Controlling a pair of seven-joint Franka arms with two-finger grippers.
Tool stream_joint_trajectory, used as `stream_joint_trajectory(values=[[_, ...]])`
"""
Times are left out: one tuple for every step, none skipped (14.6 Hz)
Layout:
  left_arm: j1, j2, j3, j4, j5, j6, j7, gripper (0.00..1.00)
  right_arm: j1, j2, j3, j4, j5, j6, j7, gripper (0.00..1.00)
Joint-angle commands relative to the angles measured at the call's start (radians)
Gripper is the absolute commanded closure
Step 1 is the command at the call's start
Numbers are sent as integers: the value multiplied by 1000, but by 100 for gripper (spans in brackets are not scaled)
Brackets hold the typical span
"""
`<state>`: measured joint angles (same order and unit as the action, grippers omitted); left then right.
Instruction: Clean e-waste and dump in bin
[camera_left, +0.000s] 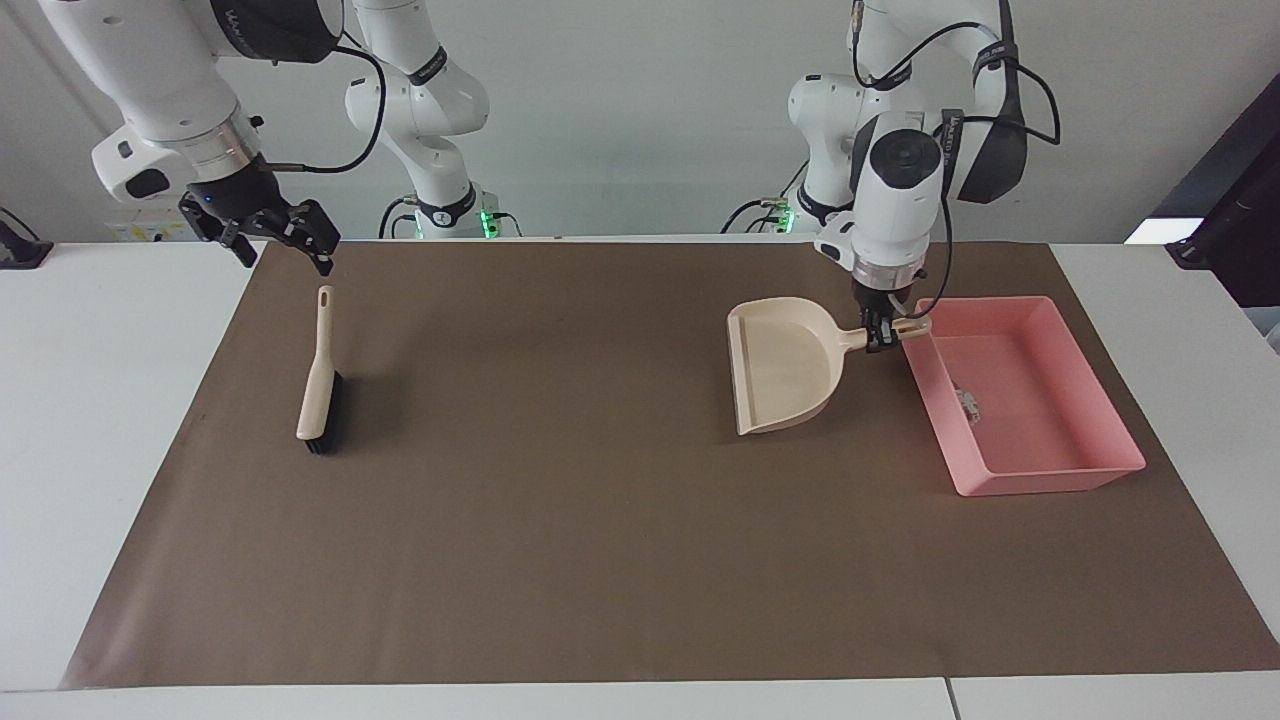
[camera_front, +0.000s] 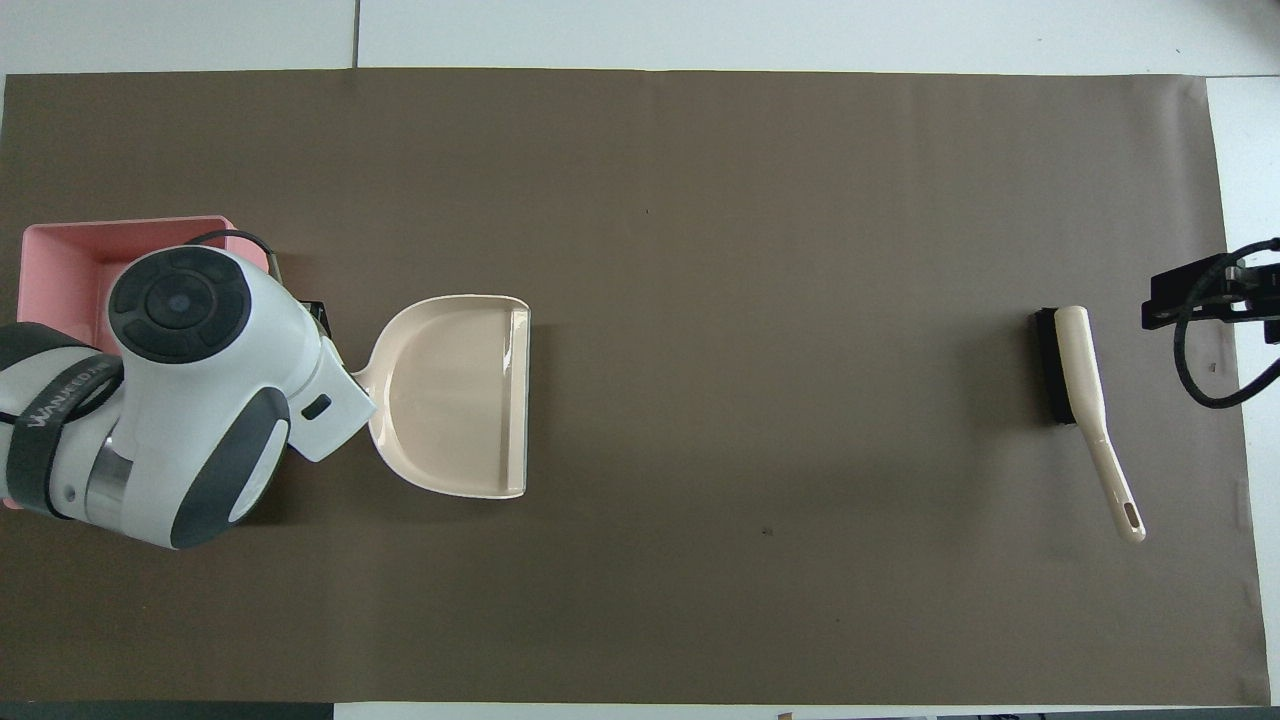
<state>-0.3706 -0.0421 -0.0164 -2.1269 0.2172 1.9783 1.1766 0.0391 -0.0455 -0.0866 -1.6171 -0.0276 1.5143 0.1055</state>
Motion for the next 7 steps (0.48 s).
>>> stream_joint_trajectory(values=[[-62, 40, 18, -19, -16, 66, -72, 100, 10, -5, -2, 8, -14, -11, 2, 0], [-79, 53, 18, -27, -24, 86, -95, 100, 11, -5, 4, 11, -17, -16, 2, 0], [-96, 63, 18, -39, -24, 109, -126, 100, 11, -7, 10, 11, -17, -22, 3, 0], [-111, 74, 18, -45, -24, 129, -155, 100, 11, -7, 10, 14, -15, -23, 3, 0], [-122, 83, 18, -51, -24, 143, -169, 100, 11, -10, 11, 13, -11, -25, 8, 0], [-131, 94, 18, -56, -24, 151, -179, 100, 10, -11, 14, 11, -5, -23, 6, 0], [-151, 117, 19, -57, -24, 162, -193, 100, 5, -13, 15, 3, 0, -23, 6, 0]])
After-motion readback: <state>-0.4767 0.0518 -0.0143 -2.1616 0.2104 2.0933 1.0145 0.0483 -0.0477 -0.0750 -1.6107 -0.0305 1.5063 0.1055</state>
